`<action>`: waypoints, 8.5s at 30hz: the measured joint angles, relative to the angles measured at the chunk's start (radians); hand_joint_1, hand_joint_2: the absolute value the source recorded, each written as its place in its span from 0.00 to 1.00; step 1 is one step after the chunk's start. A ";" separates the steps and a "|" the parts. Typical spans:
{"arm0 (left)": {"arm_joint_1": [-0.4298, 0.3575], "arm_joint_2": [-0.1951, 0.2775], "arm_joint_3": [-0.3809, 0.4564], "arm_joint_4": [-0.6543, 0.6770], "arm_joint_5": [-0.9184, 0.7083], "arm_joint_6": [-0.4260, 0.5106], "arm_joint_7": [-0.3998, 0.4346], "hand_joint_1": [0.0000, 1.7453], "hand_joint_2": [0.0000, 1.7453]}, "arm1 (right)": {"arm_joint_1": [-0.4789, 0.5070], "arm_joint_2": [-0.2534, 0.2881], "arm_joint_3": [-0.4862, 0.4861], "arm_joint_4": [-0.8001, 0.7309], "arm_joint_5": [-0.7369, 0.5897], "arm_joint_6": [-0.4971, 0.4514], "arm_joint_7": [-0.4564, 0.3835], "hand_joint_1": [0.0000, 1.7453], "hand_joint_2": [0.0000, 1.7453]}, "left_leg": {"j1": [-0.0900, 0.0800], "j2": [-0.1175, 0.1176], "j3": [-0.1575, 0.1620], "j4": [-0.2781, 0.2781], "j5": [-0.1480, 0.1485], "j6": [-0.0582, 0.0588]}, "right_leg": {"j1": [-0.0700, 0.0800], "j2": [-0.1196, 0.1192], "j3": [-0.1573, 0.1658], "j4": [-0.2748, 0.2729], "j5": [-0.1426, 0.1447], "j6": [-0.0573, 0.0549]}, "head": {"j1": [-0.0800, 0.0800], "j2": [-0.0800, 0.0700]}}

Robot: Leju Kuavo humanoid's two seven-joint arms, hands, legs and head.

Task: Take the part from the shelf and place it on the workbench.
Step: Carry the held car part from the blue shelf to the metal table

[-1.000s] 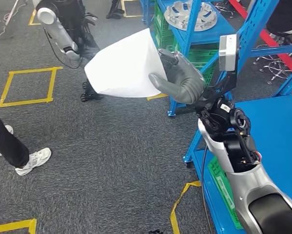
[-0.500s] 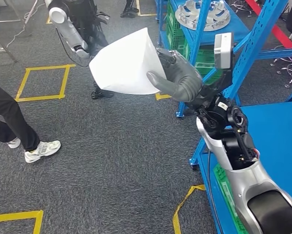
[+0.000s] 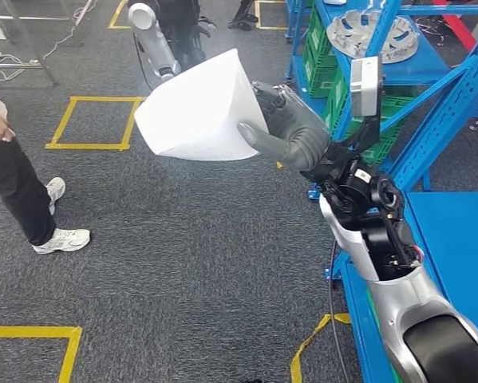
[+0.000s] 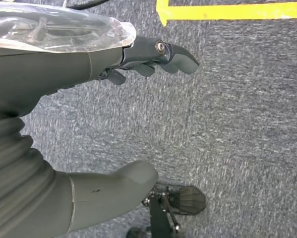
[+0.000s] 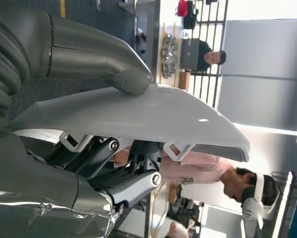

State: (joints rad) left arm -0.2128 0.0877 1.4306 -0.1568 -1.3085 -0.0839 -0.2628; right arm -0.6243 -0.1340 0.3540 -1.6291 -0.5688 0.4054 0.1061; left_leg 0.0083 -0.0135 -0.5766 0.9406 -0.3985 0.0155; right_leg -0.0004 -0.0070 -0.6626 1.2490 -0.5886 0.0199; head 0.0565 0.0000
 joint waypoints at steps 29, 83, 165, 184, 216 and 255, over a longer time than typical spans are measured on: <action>-0.003 0.001 0.000 0.000 -0.008 -0.004 -0.003 0.00 1.00 | -0.016 0.010 0.012 0.031 0.001 0.013 -0.006 1.00 1.00 | 0.010 0.006 -0.001 0.005 0.000 -0.008 | -0.003 -0.008 0.048 -0.110 0.040 0.004 | -0.003 0.000; -0.038 0.000 0.000 0.000 -0.042 0.003 0.006 0.00 1.00 | 0.012 0.018 0.036 0.072 -0.003 0.035 -0.020 1.00 1.00 | 0.001 0.040 -0.008 0.013 0.000 -0.037 | 0.001 -0.035 0.131 -0.311 0.158 -0.027 | -0.030 0.000; -0.036 -0.002 0.000 0.001 -0.038 0.000 0.018 0.00 1.00 | -0.015 0.037 0.073 0.141 -0.021 0.061 -0.040 1.00 1.00 | 0.003 -0.032 -0.036 0.062 -0.036 -0.036 | -0.011 0.017 0.134 -0.315 0.161 -0.033 | 0.006 0.000; -0.042 0.000 0.000 0.001 -0.038 0.000 0.018 0.00 1.00 | -0.017 0.036 0.081 0.148 -0.021 0.056 -0.041 1.00 1.00 | 0.006 0.000 -0.004 0.005 -0.002 0.002 | -0.008 0.001 -0.004 0.002 -0.001 0.011 | -0.007 0.000; -0.048 0.005 0.000 0.001 -0.038 -0.024 0.044 0.00 1.00 | -0.021 0.034 0.083 0.146 -0.017 0.021 -0.029 1.00 1.00 | 0.001 0.019 -0.009 0.009 -0.004 -0.022 | -0.003 -0.028 0.137 -0.316 0.155 -0.028 | -0.012 0.000; -0.038 -0.001 0.000 0.001 -0.011 -0.065 0.062 0.00 1.00 | -0.017 0.034 0.083 0.146 -0.003 0.039 -0.042 1.00 1.00 | 0.001 0.020 -0.009 0.007 -0.004 -0.021 | 0.000 -0.028 0.137 -0.318 0.154 -0.007 | -0.024 0.000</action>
State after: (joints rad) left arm -0.2508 0.0866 1.4309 -0.1560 -1.3195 -0.1485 -0.2007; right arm -0.6414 -0.0996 0.4368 -1.4832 -0.5718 0.4446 0.0641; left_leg 0.0094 0.0065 -0.5851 0.9475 -0.4030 -0.0054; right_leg -0.0004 -0.0346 -0.5255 0.9311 -0.4347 0.0128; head 0.0326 0.0000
